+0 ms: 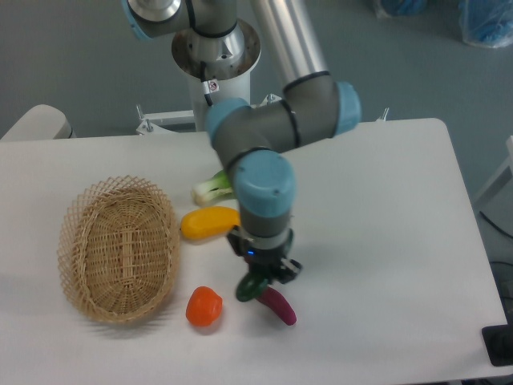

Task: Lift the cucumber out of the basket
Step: 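Lift the cucumber out of the basket and carry it toward the sweet potato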

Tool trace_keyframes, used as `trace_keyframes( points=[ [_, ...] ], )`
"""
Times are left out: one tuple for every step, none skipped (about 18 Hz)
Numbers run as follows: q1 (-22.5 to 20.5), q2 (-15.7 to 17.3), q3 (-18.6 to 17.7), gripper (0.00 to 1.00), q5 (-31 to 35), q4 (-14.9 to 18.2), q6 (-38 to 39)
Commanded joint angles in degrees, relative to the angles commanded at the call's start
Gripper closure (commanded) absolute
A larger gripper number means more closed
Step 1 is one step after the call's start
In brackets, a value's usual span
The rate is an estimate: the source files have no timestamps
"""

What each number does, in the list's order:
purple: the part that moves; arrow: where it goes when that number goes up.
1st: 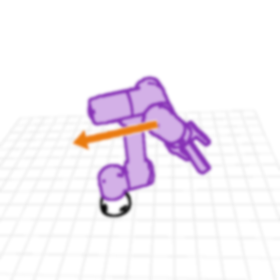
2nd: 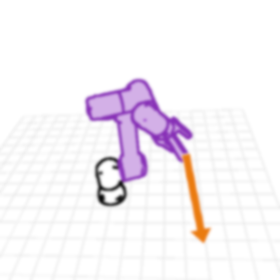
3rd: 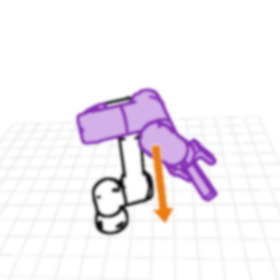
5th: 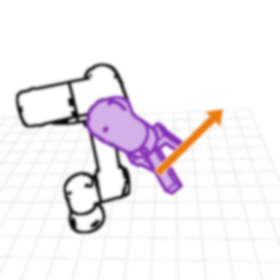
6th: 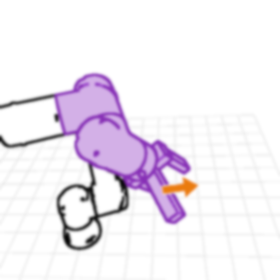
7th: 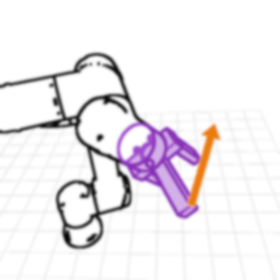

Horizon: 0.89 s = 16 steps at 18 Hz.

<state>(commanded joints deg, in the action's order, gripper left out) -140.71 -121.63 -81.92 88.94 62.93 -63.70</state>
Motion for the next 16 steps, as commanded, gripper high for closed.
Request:
trace_keyframes(
  points=[
    [-0.87, -0.62, 0.53, 0.89, 0.09, 0.0, -2.1],
    [-1.58, -1.06, 0.71, 0.89, 0.09, 0.0, -4.21],
    [-1.93, -1.32, 1.06, 0.9, 0.18, -0.09, -5.63],
    [-2.46, -1.94, 1.93, 0.89, 0.18, -0.09, -7.03],
    [-2.47, -2.64, 2.81, 0.89, 0.18, -0.09, -8.18],
    [-2.55, -3.08, 3.6, 0.89, 0.26, -0.09, -8.8],
    [-2.9, -3.43, 4.31, 0.89, 0.18, 0.0, -9.24],
    [-3.43, -3.61, 4.75, 0.89, 0.26, 0.09, -10.29],
    [-3.69, -4.05, 5.45, 0.89, 0.27, 0.18, -12.39],
    [-4.04, -4.31, 5.63, 0.89, 0.27, 0.18, -14.41],
    [-4.74, -4.4, 5.81, 0.89, 0.18, 0.18, -15.39],
    [-5.1, -4.4, 6.07, 0.89, 0.18, 0.18, -16.09],
    [-5.19, -4.49, 6.07, 0.89, 0.18, 0.18, -16.8],
    [-5.28, -4.58, 6.07, 0.89, 0.09, 0.26, -17.59],
    [-5.45, -4.58, 5.98, 0.89, 0.18, 0.27, -17.68],
    [-5.54, -4.58, 5.81, 0.89, 0.26, 0.35, -17.68]
  ],
)
